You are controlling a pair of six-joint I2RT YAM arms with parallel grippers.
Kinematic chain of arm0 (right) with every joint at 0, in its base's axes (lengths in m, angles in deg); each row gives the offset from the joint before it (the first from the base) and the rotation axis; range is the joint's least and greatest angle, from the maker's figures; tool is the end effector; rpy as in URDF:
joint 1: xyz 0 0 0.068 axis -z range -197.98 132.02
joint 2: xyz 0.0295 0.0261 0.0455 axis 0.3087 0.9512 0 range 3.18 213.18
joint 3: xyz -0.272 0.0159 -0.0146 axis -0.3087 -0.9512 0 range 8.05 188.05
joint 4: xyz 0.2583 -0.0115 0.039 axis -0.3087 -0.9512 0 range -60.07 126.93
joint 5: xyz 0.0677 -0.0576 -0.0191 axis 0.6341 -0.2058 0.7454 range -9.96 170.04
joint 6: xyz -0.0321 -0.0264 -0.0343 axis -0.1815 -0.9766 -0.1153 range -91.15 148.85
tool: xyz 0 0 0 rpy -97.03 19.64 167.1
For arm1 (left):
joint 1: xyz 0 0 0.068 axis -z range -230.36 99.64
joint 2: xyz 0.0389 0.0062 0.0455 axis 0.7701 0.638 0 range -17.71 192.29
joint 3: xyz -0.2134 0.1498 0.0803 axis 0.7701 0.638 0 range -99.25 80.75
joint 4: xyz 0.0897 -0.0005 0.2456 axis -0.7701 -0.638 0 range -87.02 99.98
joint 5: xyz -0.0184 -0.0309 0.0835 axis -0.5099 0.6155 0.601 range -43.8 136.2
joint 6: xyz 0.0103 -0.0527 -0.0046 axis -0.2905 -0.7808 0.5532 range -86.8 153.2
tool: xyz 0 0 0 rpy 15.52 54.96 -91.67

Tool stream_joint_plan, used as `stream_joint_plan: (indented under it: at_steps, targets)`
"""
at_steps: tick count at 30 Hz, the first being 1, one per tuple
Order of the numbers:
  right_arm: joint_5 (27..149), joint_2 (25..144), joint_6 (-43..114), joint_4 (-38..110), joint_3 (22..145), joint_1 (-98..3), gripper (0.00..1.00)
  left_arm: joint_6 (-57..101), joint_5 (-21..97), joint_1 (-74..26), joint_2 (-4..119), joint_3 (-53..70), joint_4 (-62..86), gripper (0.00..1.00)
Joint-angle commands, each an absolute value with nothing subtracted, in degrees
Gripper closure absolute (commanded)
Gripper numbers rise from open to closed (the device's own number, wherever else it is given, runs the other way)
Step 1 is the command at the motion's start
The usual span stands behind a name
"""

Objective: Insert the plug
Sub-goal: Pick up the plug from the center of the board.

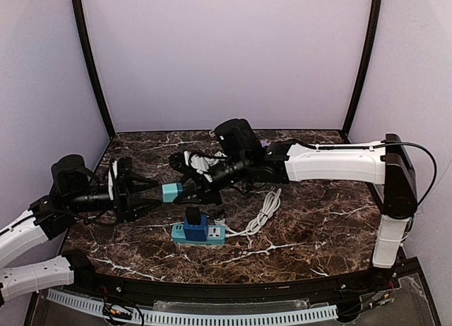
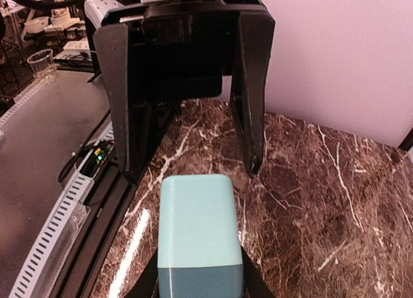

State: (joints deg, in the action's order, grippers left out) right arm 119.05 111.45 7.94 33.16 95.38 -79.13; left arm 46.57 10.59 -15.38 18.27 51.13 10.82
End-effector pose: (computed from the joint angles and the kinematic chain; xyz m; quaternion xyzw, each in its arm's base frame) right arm 0.1953 0.4010 0.2903 -0.6569 0.4806 0.4389 0.3807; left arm 0.1184 -0.1081 0.2913 0.4762 0.5589 -0.3424 0.5863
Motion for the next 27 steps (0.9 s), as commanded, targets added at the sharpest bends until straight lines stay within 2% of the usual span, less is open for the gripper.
stream_joint_plan:
  at_steps: [1,5,12,17,24,25,27]
  targets:
    - [110.3,109.2,1.9,23.5,97.4,-80.4,1.00,49.5,15.2,-15.6,20.3,48.8,2.8,0.46]
    - [109.4,110.5,0.8,22.8,99.2,-81.1,1.00,46.2,16.8,-14.2,22.1,48.1,3.6,0.42]
    - [111.0,112.3,0.3,23.0,101.7,-82.1,1.00,45.9,18.9,-12.6,23.5,49.1,7.2,0.43]
    - [111.9,113.3,-0.5,23.0,102.4,-82.5,1.00,47.1,17.5,-12.2,23.7,49.5,9.0,0.52]
    - [110.8,114.4,-1.0,22.3,103.2,-82.4,1.00,48.3,14.8,-12.1,23.2,50.0,9.7,0.54]
    - [110.7,114.5,-0.9,22.3,103.3,-82.4,1.00,48.5,14.8,-12.1,23.2,50.0,9.8,0.56]
    - [110.9,114.5,-0.8,22.3,103.5,-82.5,1.00,48.8,15.1,-12.1,23.4,50.1,9.8,0.67]
